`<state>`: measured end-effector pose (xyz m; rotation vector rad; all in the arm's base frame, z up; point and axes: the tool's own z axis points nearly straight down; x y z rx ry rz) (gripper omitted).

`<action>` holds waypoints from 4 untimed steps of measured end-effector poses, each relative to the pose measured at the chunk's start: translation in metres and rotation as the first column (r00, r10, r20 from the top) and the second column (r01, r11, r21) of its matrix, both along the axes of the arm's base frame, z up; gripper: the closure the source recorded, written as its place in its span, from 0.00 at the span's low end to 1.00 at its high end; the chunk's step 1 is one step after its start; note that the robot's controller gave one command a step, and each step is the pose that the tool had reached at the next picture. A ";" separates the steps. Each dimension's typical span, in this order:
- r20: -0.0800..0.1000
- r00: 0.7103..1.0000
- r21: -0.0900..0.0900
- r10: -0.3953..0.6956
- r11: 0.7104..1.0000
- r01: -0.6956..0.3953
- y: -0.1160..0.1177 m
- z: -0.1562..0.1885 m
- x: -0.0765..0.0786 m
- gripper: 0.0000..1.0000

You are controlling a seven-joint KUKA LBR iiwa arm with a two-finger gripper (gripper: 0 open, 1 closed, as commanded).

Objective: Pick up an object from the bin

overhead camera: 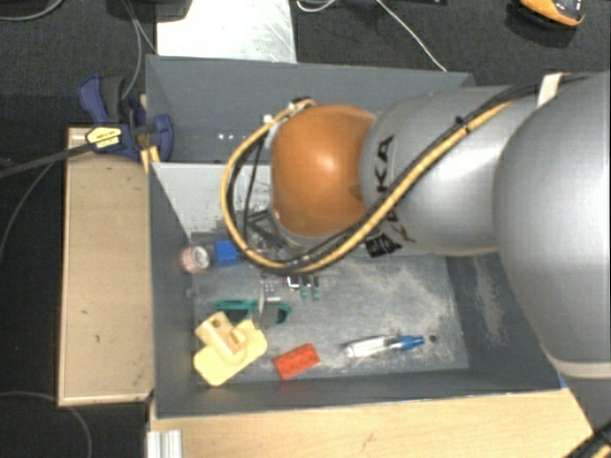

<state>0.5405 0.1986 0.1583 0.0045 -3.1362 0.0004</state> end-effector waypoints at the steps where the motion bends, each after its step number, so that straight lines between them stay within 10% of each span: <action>1: 0.008 1.000 0.002 -0.006 1.000 0.005 -0.001 0.005 0.002 0.00; 2: 0.005 0.989 0.002 0.149 0.989 -0.149 0.000 -0.074 -0.012 0.00; 4: 0.011 0.951 0.002 0.309 0.951 -0.309 0.011 -0.087 -0.046 0.00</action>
Offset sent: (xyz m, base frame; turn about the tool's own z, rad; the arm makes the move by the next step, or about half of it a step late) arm -0.0161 -0.0009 -0.0883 -0.1743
